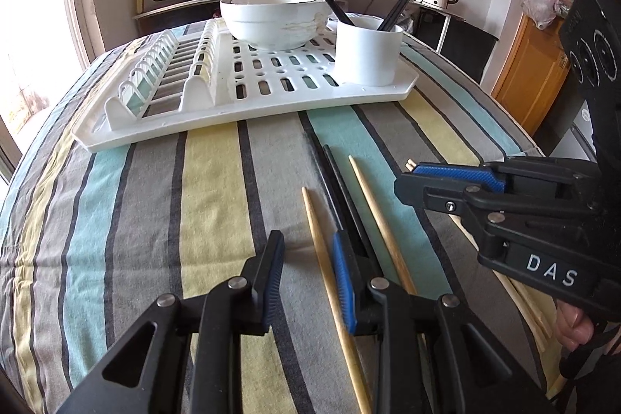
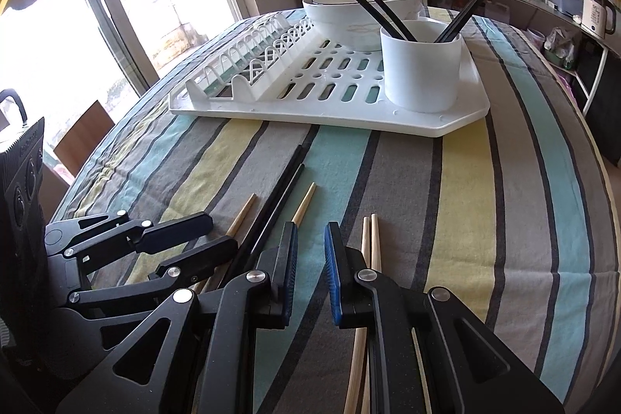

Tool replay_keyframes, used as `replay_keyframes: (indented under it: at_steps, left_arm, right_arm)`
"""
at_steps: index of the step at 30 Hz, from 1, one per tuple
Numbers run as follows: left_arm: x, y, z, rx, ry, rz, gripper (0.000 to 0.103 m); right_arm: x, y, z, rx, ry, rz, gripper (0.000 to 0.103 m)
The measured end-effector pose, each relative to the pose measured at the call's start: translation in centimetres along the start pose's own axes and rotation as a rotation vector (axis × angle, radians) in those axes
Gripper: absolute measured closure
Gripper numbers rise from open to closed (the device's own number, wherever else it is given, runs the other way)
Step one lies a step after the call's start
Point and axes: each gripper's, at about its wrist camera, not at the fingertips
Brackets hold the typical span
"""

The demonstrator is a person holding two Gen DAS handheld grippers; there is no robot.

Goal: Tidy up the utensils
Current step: 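Grasp a black chopstick with the left tool while the right tool grasps a wooden chopstick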

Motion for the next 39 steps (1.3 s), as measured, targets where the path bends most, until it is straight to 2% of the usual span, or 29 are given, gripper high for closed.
replay_keyframes:
  at_steps: [2,4,10,16,22,23,24,30,32,34,39]
  left_arm:
    - [0.1,0.2,0.4,-0.012,0.003,0.000,0.077]
    - [0.2,0.5,1.1,-0.024,0.015,-0.003,0.089]
    - [0.7,1.3,2.9,-0.041,0.037,-0.013,0.096]
    - [0.9,1.7,3.9,-0.034,0.049,-0.016,0.096]
    - [0.4,1.5,4.4,-0.005,0.055,0.010,0.096]
    - [0.1,1.4,4.5,-0.003,0.051,0.020,0.096]
    - [-0.2,1.2,4.4,-0.004,0.042,0.033,0.096]
    - [-1.9,-0.1,4.3,-0.001,-0.002,0.097,0.095]
    - [-2.4,-0.4,4.5,0.011,0.000,0.112,0.093]
    - [-3.0,-0.8,4.5,0.033,-0.006,0.121,0.085]
    - [-3.5,-1.5,3.6,-0.013,-0.066,0.124,0.085]
  right_arm:
    - [-0.2,-0.1,0.3,0.002,0.011,0.002,0.089]
    - [-0.4,-0.3,0.5,0.007,0.014,0.010,0.089]
    - [-1.1,-1.8,0.9,0.035,0.010,0.050,0.089]
    - [-2.0,-2.8,1.7,0.064,0.027,0.078,0.088]
    - [-2.5,-3.1,3.0,0.147,0.082,0.092,0.089]
    - [-2.6,-3.2,3.0,0.150,0.082,0.093,0.092]
    - [-2.6,-3.2,3.0,0.152,0.082,0.095,0.095]
    - [-2.6,-3.2,2.9,0.136,0.073,0.100,0.099]
    - [-2.6,-3.3,2.7,0.129,0.066,0.100,0.099]
    - [-2.6,-3.2,2.7,0.128,0.064,0.098,0.099]
    - [-2.6,-3.0,2.5,0.117,0.055,0.094,0.099]
Point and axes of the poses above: each gripper's, at about its wrist camera, not at the fingertips, and y roughly against the way its jaws point, z to its left, x to its underside, and after that the axes turned 10 degrees about x, right-handed
